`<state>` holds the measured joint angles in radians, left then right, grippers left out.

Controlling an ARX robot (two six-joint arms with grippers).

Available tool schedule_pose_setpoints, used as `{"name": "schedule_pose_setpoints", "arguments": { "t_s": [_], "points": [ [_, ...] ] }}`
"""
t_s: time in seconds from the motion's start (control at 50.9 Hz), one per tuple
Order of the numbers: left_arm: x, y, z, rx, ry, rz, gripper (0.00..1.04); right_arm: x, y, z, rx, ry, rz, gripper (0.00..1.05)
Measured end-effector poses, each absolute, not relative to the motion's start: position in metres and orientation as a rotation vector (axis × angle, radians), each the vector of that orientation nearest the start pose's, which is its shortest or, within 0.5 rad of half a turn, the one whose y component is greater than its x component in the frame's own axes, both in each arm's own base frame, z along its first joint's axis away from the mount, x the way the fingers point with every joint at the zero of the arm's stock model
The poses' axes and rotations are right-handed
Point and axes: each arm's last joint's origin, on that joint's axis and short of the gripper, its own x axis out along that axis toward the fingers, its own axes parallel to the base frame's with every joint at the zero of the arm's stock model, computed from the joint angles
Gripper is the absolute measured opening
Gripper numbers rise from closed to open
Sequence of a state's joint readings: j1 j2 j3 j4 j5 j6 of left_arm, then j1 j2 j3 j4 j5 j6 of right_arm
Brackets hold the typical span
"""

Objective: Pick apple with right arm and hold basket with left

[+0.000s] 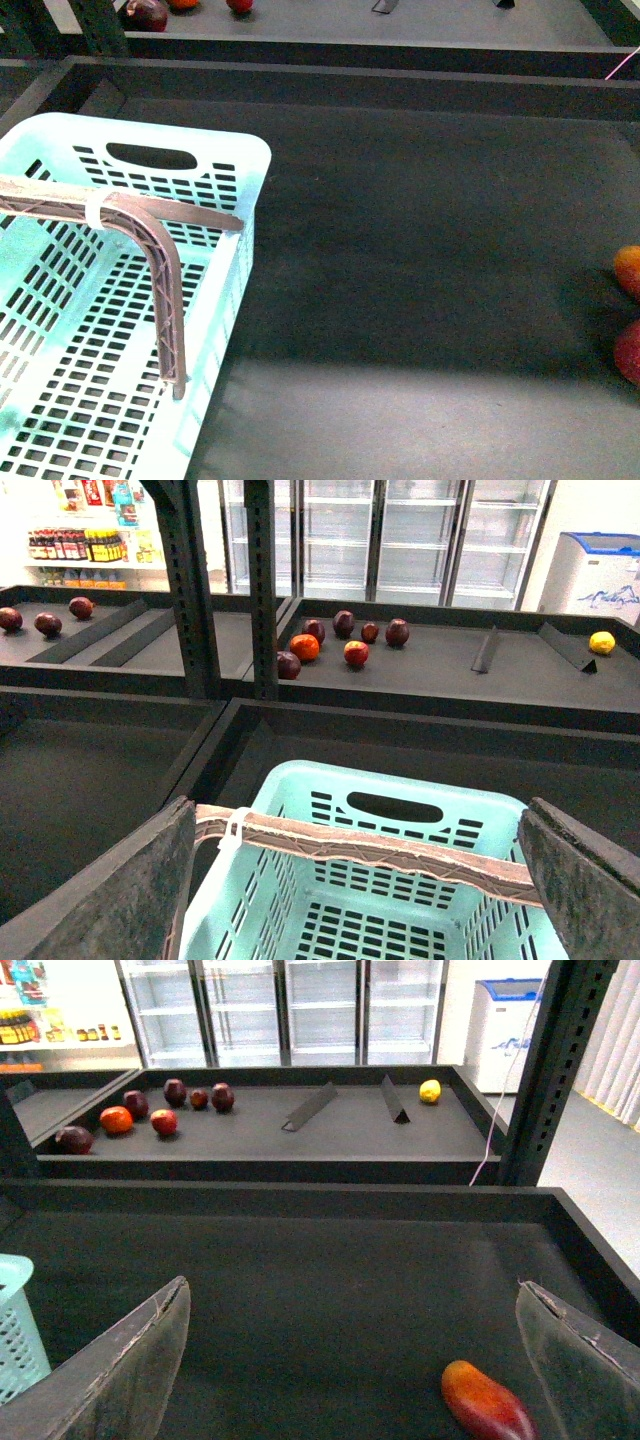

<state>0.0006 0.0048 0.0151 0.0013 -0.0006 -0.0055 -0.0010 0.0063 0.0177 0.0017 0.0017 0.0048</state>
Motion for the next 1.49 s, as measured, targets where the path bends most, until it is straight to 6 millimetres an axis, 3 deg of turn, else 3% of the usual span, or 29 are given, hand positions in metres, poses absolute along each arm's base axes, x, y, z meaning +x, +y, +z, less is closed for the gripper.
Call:
{"name": "schedule_pose_setpoints", "arguments": {
  "t_s": [0.039, 0.098, 0.157, 0.353, 0.569, 0.726, 1.001, 1.237, 1.492],
  "points": [
    [0.097, 0.000, 0.168, -0.009, 0.005, -0.013, 0.98, 0.097, 0.000, 0.169, 0.005, -0.013, -0.003, 0.96],
    [0.098, 0.000, 0.168, -0.093, 0.261, -0.135, 0.98, 0.097, 0.000, 0.169, 0.005, -0.013, -0.002, 0.96],
    [0.101, 0.000, 0.167, -0.176, 0.396, -0.169, 0.98, 0.097, 0.000, 0.169, 0.005, -0.013, 0.000, 0.96],
    [0.117, 0.015, 0.180, -0.475, 0.488, -0.145, 0.98, 0.097, 0.000, 0.169, 0.005, -0.014, 0.000, 0.96],
    [0.147, 0.029, 0.173, -0.892, 0.636, -0.019, 0.98, 0.097, 0.000, 0.169, 0.005, -0.014, 0.000, 0.96],
    [0.183, 0.020, 0.171, -0.983, 0.666, 0.017, 0.98, 0.097, 0.000, 0.169, 0.005, -0.014, 0.000, 0.96],
    [0.241, -0.002, 0.145, -1.090, 0.794, 0.118, 0.98, 0.097, 0.000, 0.169, 0.005, -0.014, 0.000, 0.96],
    [0.266, -0.003, 0.141, -1.114, 0.801, 0.170, 0.98, 0.097, 0.000, 0.169, 0.005, -0.014, 0.000, 0.96],
    [0.277, 0.001, 0.131, -1.116, 0.831, 0.230, 0.52, 0.097, 0.000, 0.169, 0.005, -0.014, 0.000, 0.96]
  ]
}}
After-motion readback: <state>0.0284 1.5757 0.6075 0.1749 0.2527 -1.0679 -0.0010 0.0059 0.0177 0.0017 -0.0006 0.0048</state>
